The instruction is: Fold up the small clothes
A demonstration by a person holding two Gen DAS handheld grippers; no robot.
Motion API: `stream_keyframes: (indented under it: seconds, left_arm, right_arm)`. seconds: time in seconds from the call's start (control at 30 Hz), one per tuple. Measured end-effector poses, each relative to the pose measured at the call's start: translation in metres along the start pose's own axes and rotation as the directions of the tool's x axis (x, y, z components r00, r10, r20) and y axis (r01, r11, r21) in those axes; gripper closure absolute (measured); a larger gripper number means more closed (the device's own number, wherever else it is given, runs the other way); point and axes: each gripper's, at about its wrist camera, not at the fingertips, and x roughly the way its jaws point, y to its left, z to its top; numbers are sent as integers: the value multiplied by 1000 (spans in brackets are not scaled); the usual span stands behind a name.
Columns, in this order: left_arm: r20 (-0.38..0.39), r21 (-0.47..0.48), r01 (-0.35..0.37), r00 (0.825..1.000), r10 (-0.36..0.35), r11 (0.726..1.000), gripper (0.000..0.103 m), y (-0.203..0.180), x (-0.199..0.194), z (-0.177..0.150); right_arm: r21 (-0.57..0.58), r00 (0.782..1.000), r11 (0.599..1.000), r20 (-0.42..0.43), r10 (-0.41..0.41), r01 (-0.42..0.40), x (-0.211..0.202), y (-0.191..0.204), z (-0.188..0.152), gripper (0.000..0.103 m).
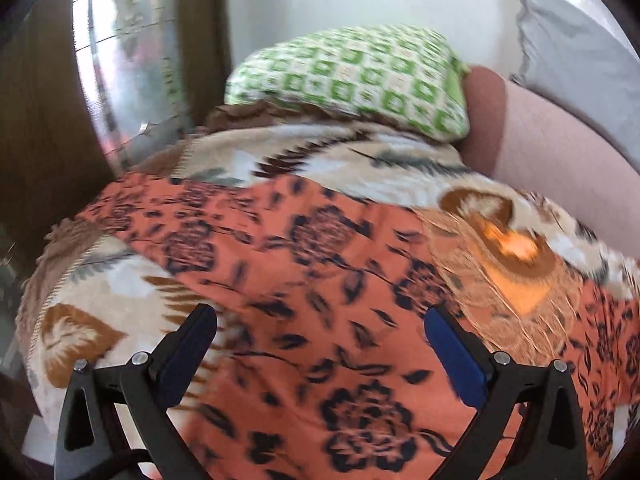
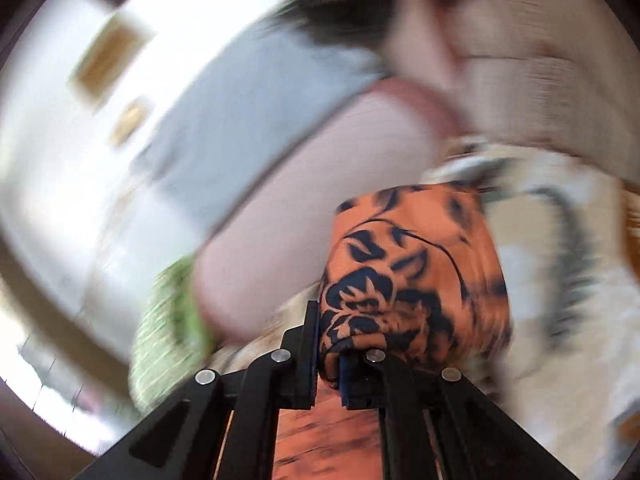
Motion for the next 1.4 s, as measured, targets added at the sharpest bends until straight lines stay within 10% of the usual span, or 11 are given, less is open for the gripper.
stream_keyframes:
  seconds: [0.13,0.3,0.5,0.57,0.73,0.87,1.0,1.2,1.33,1.4]
  left_arm:
    - [17,-74,-61,998,62,995,0,38,-1,10]
    - [8,-123,-147,989,149,981,0,90,9,20]
    - [-34,-162,-195,981,192,967,0,128,25,28]
    - [-54,-170,-192,981,185,967,0,134,29,28]
    - [-90,-190,-169,984,154,967,0,135,34,27]
    - [-91,-196,-156,986,140,968,0,131,33,27]
    - [-78,-195,-155,987,142,968,0,131,29,29]
    - [-84,-216,-167,985,152,962,0,144,31,32]
    - [-76,-252,-211,977,198,945,0,158,30,34]
    - [-79,-269,-222,975,208,937,0,164,31,34]
  right_arm:
    - [-133,985,983,-135,109,-127,27,115,-58,95]
    - [-290,947,948,-320,31,-129,90,201,-160,93]
    - [-435,744,892,-635,-209,-120,177,207,-307,90]
    - [-466,787,872,-591,-178,-153,168,202,-312,87]
    - [-334,740,913,-670,-56,-233,145,175,-286,87]
    - [-166,788,961,-611,76,-221,121,154,-242,86]
    - [89,860,996,-507,51,-7,133,107,-225,77]
    - [362,821,931,-543,174,42,180,113,-267,77]
    - [355,733,915,-567,375,-193,193,209,-293,74]
    - [195,719,932,-594,361,-307,186,262,-295,53]
